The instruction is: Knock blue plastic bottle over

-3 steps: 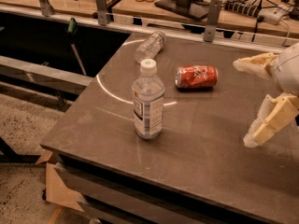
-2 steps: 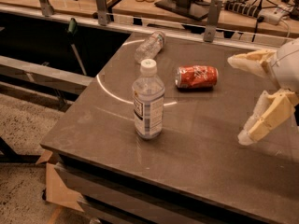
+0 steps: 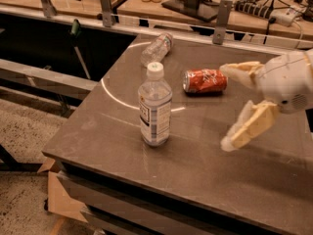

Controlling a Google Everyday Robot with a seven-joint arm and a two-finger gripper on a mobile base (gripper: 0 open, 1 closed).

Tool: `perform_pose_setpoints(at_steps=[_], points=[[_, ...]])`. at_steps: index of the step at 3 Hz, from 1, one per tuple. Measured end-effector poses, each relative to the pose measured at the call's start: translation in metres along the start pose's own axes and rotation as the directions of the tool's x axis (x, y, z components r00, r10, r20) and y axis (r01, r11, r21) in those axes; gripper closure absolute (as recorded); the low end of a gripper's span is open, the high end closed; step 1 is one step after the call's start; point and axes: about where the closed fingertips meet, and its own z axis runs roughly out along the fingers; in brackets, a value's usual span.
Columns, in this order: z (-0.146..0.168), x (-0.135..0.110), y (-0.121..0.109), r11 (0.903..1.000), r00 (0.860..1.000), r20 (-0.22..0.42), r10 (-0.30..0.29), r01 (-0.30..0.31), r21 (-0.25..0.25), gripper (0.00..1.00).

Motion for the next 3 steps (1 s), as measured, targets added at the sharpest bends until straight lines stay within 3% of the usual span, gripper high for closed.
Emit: perform_pose_setpoints(at_steps=[1, 2, 3], points=[[0.028, -0.01, -0.003, 0.9991, 0.998, 0.065, -0.004, 0.006, -0.042, 0.0], [0.057, -0.018, -0.002, 0.994, 0.986, 0.161, 0.039, -0.022, -0.108, 0.0], [0.093, -0.037, 0.003, 0.9807, 0.964, 0.259, 0.058, -0.007, -0.195, 0.02]])
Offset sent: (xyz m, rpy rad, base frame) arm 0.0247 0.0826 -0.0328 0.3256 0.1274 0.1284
